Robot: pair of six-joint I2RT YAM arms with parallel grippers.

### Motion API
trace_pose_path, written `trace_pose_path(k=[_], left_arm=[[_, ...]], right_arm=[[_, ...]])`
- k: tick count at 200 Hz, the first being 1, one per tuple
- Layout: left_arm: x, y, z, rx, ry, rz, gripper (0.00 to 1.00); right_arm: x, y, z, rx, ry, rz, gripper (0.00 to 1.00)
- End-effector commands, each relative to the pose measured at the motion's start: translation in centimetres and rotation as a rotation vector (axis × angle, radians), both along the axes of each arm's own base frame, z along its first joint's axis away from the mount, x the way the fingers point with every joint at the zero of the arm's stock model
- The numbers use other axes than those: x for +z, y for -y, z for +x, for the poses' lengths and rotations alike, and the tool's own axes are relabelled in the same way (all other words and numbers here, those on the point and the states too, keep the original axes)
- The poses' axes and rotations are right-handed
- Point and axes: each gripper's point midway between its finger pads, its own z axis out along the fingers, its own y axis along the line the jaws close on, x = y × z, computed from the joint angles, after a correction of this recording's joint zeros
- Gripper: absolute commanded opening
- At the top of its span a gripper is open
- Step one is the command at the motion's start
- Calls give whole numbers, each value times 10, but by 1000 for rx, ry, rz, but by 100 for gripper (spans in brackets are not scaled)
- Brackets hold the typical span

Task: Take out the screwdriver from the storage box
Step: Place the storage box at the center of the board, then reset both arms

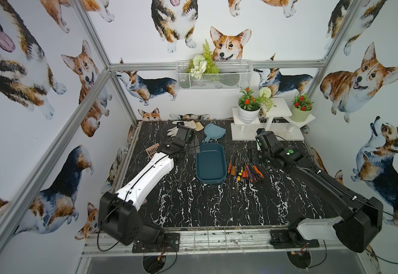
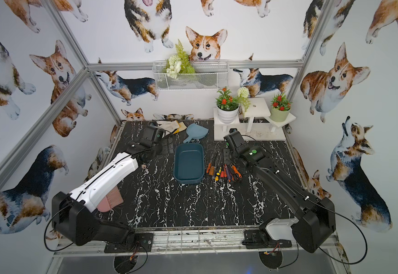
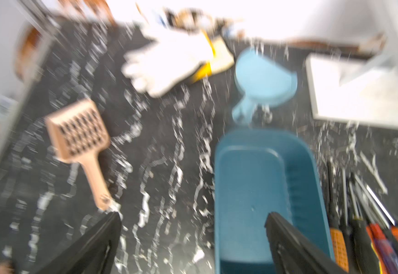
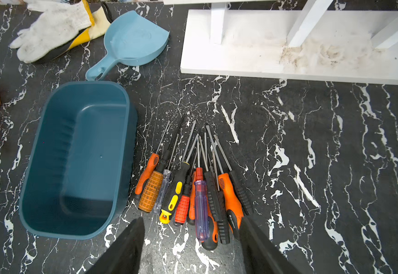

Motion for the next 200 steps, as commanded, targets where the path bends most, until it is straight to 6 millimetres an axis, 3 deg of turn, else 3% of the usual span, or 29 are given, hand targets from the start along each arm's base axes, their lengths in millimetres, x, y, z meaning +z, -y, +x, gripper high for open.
trace_pose_path(k=[1,25,35,54,56,71,98,157,200], left_arm=[[50,-38,-1,97,216,69,100],[79,-82,-16,207,394,16,100],[83,-104,-24,262,449,9,100],[91,-135,-36,332,556,34,100],[81,-138,-38,334,543,51,100],[78,-148,-44,338,594,118,100],[58,-163,-46,350,542,197,100],[-15,-180,-39,374,532,194,100],[-51,-183,-13,353,429,169,100]], right_arm=[[6,2,-4,18,2,-7,71],[7,4,-9,24,-14,-14,79],[6,5,-11,27,-18,-22,100],[8,10,-14,24,-14,-37,99],[9,11,-14,23,-14,-38,99],[11,16,-17,18,-4,-50,99],[13,25,-21,1,7,-73,99],[17,44,-29,-54,59,-101,99],[10,50,-33,-59,53,-125,99]])
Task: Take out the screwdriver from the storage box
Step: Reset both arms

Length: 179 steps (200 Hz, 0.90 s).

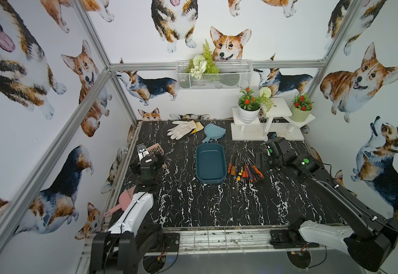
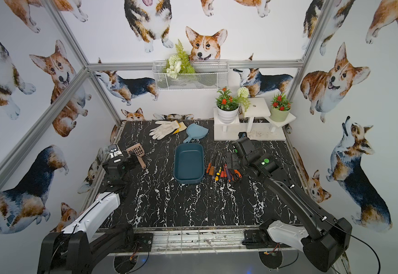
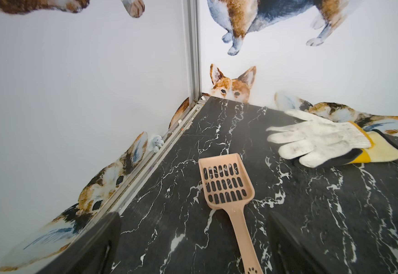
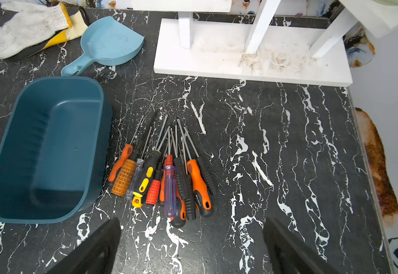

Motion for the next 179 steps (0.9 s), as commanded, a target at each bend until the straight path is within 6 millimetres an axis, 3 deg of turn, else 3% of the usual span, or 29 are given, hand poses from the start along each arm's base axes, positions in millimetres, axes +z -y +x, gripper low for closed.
trace_pose_path(k=[1,35,39,71,98,145,179], left_arm=[[4,4,16,-24,59,-27,100],[-19,12,24,-66,24,-67,100],[-21,12,24,-65,21,-65,100],[-33,6,24,-35,29,-38,100],[-46,16,31,-96,-32,-48,100],[-69,3,18,-1,52,-19,100],[-78,21,29,-113,1,-33,99]], right_arm=[[-3,6,-1,-13,3,-31,99],[-9,12,-3,-20,-13,-65,99],[-2,15,-6,-21,11,-53,99],[-2,20,-11,-16,21,-71,99],[0,21,-16,-6,30,-53,99],[5,30,-17,-46,95,-36,99],[7,42,-15,-51,139,-120,100]])
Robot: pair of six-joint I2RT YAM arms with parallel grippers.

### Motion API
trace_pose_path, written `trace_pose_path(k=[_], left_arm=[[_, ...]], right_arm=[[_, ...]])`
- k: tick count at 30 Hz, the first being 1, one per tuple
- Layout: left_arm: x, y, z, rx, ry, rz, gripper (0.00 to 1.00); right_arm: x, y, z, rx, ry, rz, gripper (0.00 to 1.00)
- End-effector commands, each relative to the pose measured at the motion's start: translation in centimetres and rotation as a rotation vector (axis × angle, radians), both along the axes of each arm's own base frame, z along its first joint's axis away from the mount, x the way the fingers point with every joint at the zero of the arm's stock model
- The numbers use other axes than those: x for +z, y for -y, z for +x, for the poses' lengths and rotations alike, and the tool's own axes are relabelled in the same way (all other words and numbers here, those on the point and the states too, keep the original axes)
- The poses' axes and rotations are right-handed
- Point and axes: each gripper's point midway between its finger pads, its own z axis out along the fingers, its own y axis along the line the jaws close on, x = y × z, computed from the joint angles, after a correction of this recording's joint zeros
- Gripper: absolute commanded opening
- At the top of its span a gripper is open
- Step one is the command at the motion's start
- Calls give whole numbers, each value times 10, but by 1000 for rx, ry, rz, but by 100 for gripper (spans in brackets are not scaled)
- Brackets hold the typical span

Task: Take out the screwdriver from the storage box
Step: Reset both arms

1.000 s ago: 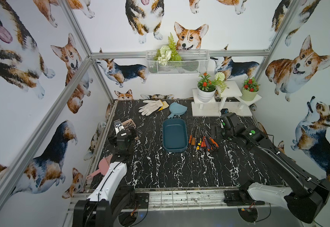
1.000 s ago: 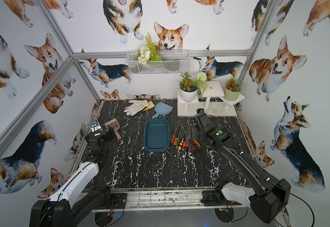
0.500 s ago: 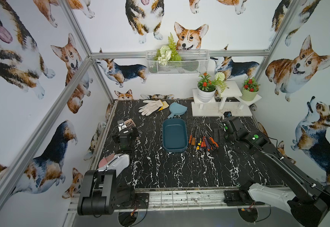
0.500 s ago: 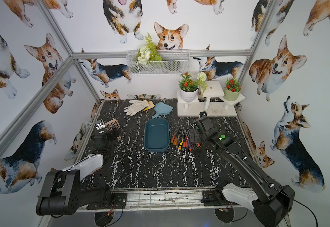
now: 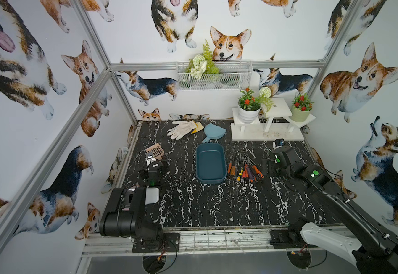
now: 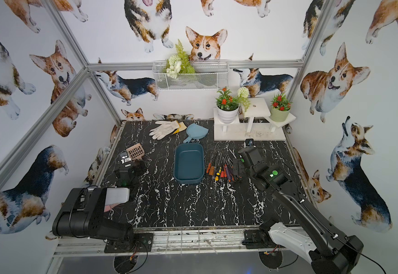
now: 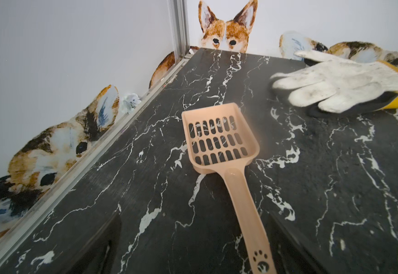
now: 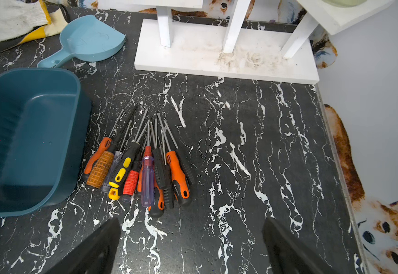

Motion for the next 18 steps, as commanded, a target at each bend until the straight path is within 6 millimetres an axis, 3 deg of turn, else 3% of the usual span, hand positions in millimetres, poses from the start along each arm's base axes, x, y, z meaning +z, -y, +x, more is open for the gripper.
trace_pose_path(k=[1,5,10,18], left_arm=[[12,12,15,-76,56,1,99],[-2,17,21,-115,16,-12,100],[0,13,23,-112,34,-7,100],[-1,14,22,-112,29,-15,100]], right_arm=[[9,11,8,-16,78,-74,99],[17,22,16,-32,137,-170,100],[35,33,28,-35,249,-307,99],[53,25,43,23,472,-360,99]])
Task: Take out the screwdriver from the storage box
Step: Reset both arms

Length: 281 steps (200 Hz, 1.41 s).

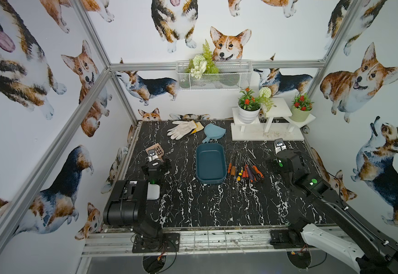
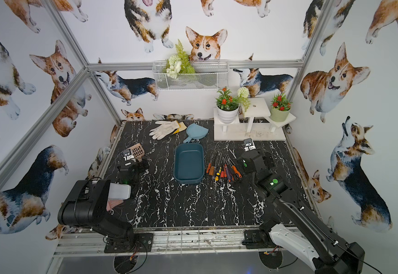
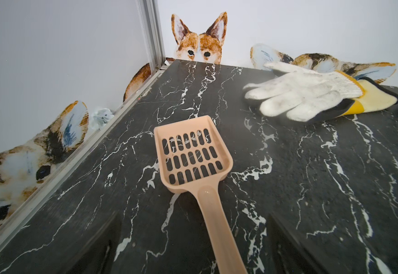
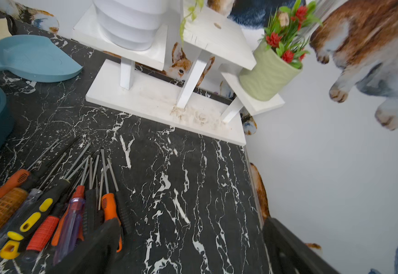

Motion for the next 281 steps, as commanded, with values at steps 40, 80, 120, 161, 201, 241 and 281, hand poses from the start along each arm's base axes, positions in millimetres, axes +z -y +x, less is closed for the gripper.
trace_pose_path(k=[40,80,120,161,201,241,281], left_arm=[[6,1,3,-10,21,0,100],[5,1,3,-10,21,0,100],[6,1,3,-10,21,0,100],[6,1,3,-8,22,-1,100],[6,1,3,-9,21,0,100],[5,0,3,-8,20,0,100],[5,1,3,-9,20,0,100]], right_arm=[[2,7,36,15,221,153,99],[-42,53,59,-128,201,283,99],[-72,89,69,-269,178,324,99],[-100,96,77,-287,213,361,99],[-124,89,87,-253,113,361,99],[-138,89,80,-234,173,376,99],[-144,90,71,-223,230,387,99]])
